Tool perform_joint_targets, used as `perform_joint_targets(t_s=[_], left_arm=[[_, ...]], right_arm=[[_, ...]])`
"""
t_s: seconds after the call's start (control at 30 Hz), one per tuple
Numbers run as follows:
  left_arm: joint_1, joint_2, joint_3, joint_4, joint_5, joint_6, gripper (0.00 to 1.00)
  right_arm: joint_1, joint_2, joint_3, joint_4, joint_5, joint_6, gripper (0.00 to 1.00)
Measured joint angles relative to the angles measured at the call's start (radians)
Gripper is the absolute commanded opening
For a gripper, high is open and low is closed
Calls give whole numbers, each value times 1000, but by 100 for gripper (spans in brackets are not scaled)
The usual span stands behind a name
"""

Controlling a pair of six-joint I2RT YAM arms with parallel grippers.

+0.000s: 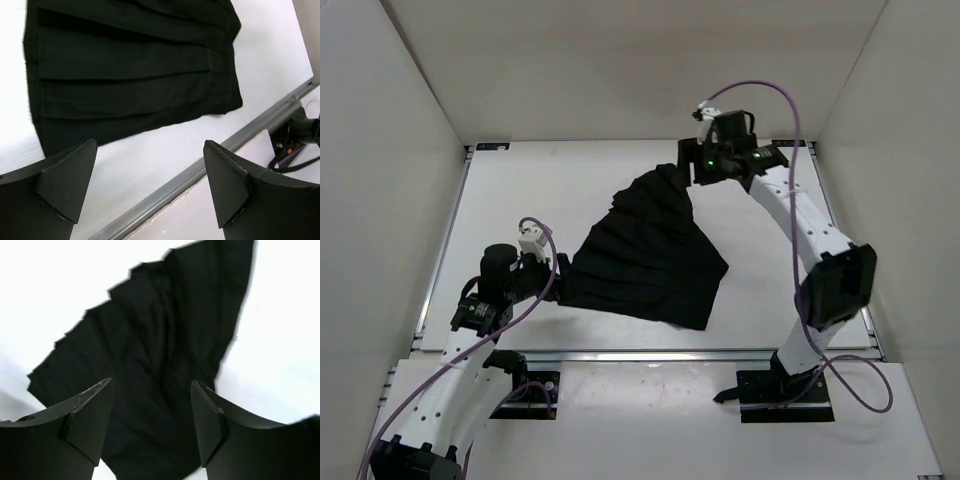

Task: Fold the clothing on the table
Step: Flatten the skirt out

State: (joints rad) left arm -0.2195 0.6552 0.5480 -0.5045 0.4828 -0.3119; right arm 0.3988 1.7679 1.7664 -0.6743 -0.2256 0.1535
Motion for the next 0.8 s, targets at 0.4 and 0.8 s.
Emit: perform_joint_targets(t_s=[0.4,0.8], left_arm=[[-53,-78,-237,312,160,-229,99],[-30,-120,-338,528,241,-420,95]], right_arm=[[242,-324,-704,79,59,-124,68],[434,-224,-922,212,127,-73,41]])
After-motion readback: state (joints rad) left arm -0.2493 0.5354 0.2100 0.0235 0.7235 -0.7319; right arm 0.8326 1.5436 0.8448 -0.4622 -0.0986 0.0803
